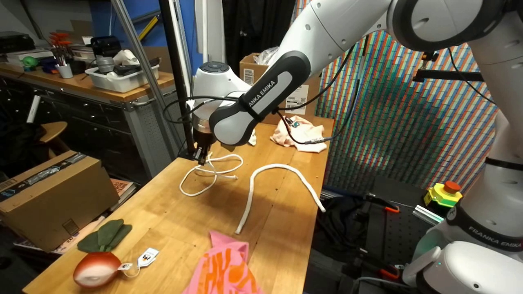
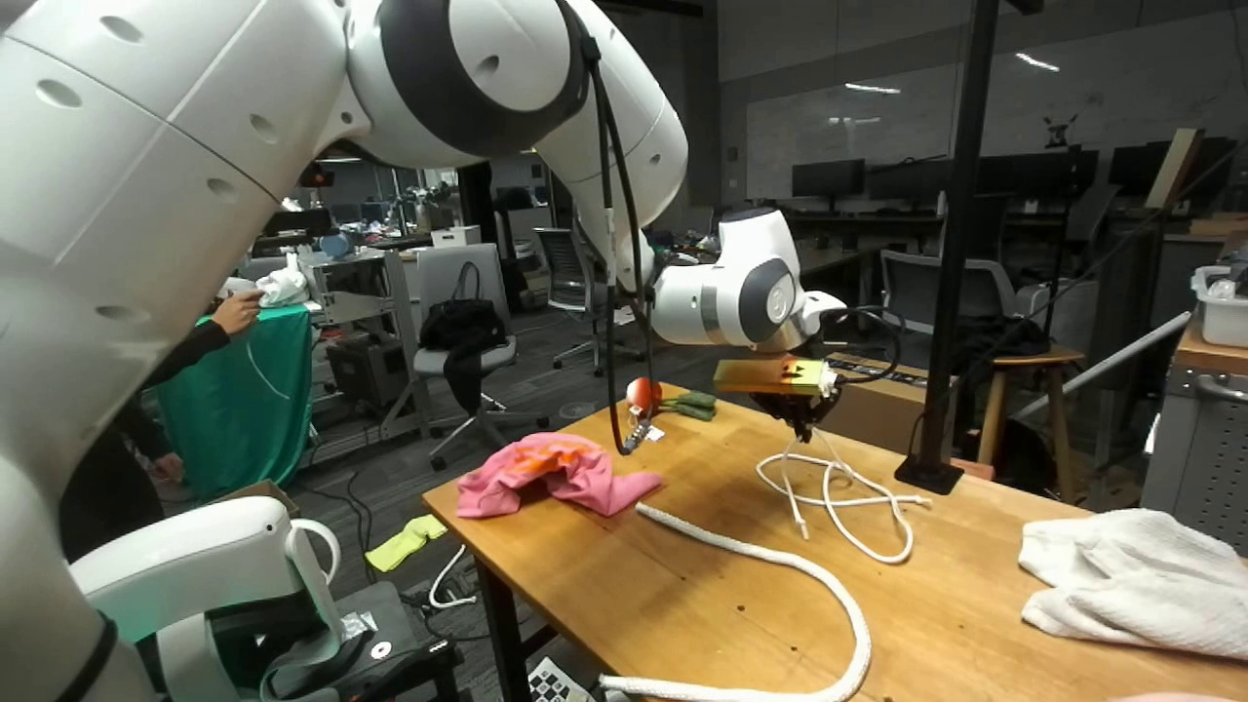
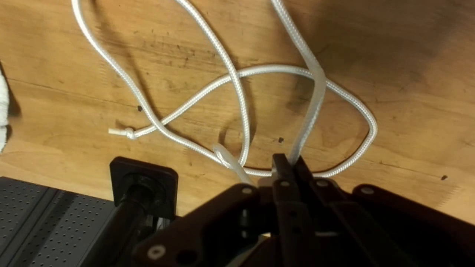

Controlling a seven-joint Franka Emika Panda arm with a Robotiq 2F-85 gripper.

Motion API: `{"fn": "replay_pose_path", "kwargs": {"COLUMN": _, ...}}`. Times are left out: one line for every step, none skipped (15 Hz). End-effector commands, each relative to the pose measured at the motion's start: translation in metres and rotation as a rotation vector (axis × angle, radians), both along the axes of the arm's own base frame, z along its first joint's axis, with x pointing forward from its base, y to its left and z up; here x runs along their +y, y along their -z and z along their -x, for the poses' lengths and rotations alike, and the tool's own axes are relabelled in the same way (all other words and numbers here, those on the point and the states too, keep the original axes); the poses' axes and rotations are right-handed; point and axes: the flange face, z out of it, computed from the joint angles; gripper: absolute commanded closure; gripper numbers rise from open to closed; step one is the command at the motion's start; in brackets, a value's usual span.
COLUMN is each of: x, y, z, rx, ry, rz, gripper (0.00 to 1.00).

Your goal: Put all the items on the table separately

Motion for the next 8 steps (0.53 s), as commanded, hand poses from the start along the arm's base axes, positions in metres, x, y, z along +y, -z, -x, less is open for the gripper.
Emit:
{"fn": "replay_pose_path", "kwargs": {"x": 0.002, "y": -0.003, "z": -0.013, "rx": -0.008, "ry": 0.046, "rz": -0.004, "gripper": 0.70}}
{"fn": "replay_pose_path", "kwargs": {"x": 0.001, "y": -0.002, "z": -0.013, "rx": -0.004, "ry": 0.052, "rz": 0.000, "gripper": 0.69}}
{"fn": "replay_pose_path", "kwargs": {"x": -0.003, "y": 0.000, "z": -0.013, "rx": 0.010, "ry": 0.062, "rz": 0.007, "gripper": 0.66}}
{"fn": "replay_pose_path", "kwargs": {"x": -0.006, "y": 0.001, "z": -0.013, "rx": 0.018, "ry": 0.071, "rz": 0.017, "gripper": 0.59}}
{"fn": "replay_pose_path", "kwargs": {"x": -0.010, "y": 0.003, "z": -0.012, "rx": 0.029, "ry": 0.081, "rz": 0.027, "gripper": 0.50}}
{"fn": "replay_pose_path", "kwargs": {"x": -0.013, "y": 0.005, "z": -0.011, "rx": 0.037, "ry": 0.090, "rz": 0.036, "gripper": 0.43}}
{"fn": "replay_pose_path", "kwargs": {"x": -0.017, "y": 0.006, "z": -0.010, "rx": 0.051, "ry": 0.107, "rz": 0.046, "gripper": 0.37}}
{"fn": "replay_pose_path", "kwargs": {"x": -0.020, "y": 0.007, "z": -0.009, "rx": 0.065, "ry": 0.120, "rz": 0.053, "gripper": 0.28}}
